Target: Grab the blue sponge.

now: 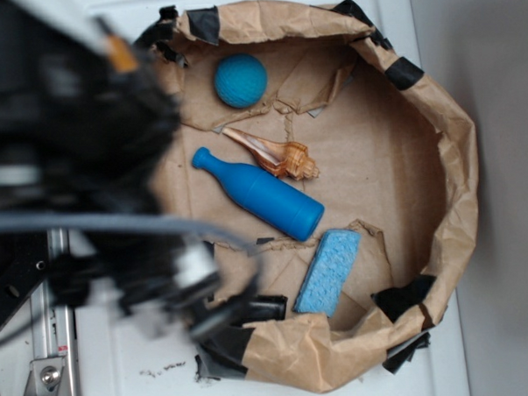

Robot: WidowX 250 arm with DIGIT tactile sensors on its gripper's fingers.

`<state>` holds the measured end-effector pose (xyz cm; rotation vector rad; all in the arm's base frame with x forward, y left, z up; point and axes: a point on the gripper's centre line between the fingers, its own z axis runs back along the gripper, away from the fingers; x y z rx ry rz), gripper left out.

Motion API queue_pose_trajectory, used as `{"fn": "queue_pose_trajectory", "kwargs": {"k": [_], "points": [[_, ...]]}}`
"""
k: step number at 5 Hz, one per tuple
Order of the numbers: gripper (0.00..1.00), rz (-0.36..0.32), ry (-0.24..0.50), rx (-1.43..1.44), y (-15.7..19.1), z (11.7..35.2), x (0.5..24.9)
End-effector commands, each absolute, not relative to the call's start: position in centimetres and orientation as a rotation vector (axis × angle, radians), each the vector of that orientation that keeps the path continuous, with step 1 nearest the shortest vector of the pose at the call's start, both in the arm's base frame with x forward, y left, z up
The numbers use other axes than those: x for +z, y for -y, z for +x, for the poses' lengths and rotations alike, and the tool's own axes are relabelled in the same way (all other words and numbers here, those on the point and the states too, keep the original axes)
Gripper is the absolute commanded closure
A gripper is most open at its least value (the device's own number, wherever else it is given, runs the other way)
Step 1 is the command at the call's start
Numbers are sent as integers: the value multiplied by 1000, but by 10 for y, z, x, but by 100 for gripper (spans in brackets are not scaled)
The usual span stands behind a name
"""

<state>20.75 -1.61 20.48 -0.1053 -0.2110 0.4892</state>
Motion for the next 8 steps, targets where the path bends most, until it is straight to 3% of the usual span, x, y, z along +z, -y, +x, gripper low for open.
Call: {"fn": "queue_pose_trajectory", "kwargs": {"k": [1,3,4,5,7,8], "points": [[0,-183,284,762,40,247,148],[0,-200,169,871,40,280,105],[0,-184,122,893,47,285,85],[0,-103,110,927,67,290,59],[0,-94,51,971,81,291,34],[100,-81,59,968,76,287,40]]}}
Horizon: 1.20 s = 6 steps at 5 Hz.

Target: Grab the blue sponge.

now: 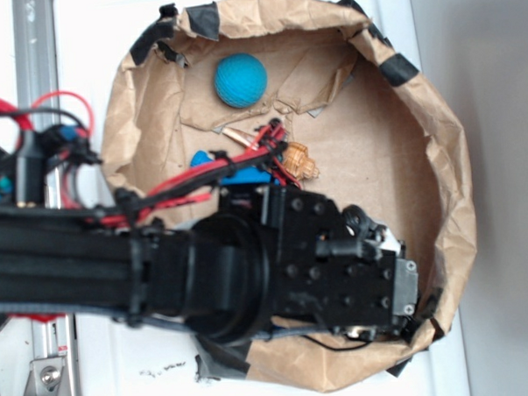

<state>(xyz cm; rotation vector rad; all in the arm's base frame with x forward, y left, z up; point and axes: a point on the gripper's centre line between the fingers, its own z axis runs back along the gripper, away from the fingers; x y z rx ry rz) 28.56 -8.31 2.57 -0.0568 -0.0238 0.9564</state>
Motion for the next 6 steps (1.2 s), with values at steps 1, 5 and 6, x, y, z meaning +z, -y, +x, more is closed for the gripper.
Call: {"fn": "queue_pose_trajectory", "kwargs": {"k": [1,5,6], "points": [[100,-68,77,942,69,288,45],[100,-190,229,305,18,273,202],[100,-122,202,275,19,280,208]]}}
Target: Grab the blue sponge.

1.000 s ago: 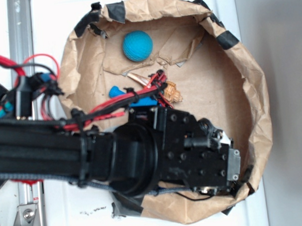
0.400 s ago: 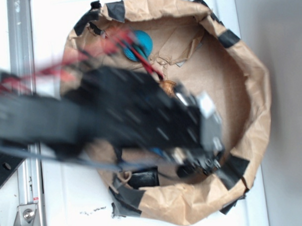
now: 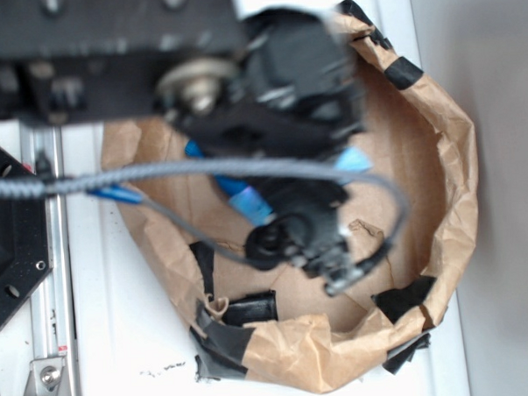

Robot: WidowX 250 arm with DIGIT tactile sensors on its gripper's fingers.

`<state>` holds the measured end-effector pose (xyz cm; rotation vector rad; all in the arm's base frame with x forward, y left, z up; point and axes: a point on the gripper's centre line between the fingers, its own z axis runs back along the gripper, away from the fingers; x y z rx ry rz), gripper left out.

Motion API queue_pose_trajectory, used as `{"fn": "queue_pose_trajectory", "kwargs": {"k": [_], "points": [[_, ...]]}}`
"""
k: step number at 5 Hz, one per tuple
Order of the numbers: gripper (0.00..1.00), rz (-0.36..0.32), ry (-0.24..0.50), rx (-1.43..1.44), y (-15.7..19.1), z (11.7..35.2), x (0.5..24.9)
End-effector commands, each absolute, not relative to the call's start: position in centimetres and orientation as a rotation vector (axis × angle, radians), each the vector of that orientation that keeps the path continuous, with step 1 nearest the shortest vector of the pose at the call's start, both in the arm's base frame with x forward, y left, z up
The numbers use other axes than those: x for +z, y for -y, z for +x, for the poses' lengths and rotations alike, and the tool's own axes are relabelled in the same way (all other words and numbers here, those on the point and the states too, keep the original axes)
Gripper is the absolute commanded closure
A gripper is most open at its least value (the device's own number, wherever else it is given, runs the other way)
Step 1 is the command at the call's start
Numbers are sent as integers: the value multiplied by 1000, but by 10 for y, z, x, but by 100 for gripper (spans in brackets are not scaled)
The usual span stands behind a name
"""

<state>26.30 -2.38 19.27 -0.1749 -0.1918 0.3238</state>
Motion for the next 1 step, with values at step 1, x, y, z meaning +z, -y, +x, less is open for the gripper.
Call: {"fn": "queue_pose_trajectory", "kwargs": {"k": [1], "points": [[100,-88,198,247,13,281,200]]}}
